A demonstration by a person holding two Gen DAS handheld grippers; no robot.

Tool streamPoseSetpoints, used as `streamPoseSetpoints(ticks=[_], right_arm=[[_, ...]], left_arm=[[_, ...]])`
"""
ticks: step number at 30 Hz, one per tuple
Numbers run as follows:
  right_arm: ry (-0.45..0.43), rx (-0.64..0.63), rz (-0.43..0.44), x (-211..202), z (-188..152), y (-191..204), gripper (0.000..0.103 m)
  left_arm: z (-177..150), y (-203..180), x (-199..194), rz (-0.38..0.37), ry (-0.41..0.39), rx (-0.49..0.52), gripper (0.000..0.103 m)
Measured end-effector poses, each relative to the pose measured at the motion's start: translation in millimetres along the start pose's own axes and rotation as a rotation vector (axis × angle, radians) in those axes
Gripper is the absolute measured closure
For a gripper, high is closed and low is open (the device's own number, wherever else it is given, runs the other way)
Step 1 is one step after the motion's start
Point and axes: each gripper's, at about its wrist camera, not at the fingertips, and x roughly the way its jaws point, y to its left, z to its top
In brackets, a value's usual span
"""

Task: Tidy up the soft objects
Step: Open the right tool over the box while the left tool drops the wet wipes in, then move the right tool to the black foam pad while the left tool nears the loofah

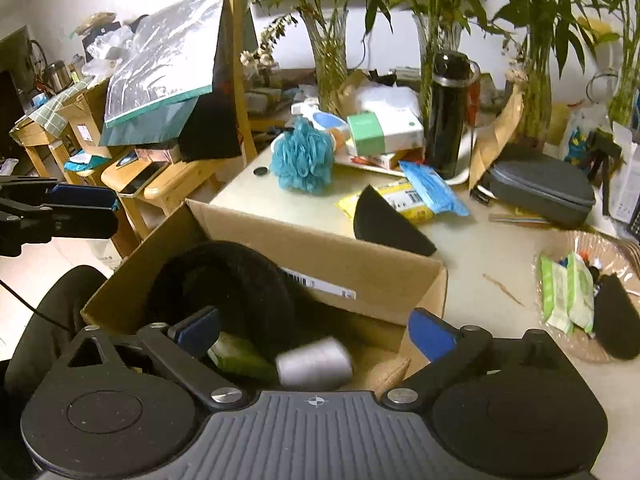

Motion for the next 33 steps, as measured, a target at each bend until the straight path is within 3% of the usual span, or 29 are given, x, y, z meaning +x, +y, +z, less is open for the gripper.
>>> streamPoseSetpoints(ticks=[33], right_arm=[[-0.087,0.029,-0.133,10.7,32.8,-52.7,0.000]], left_arm=[[9.9,26.1,14.6,0.055,-0.008,-0.038,0.041]])
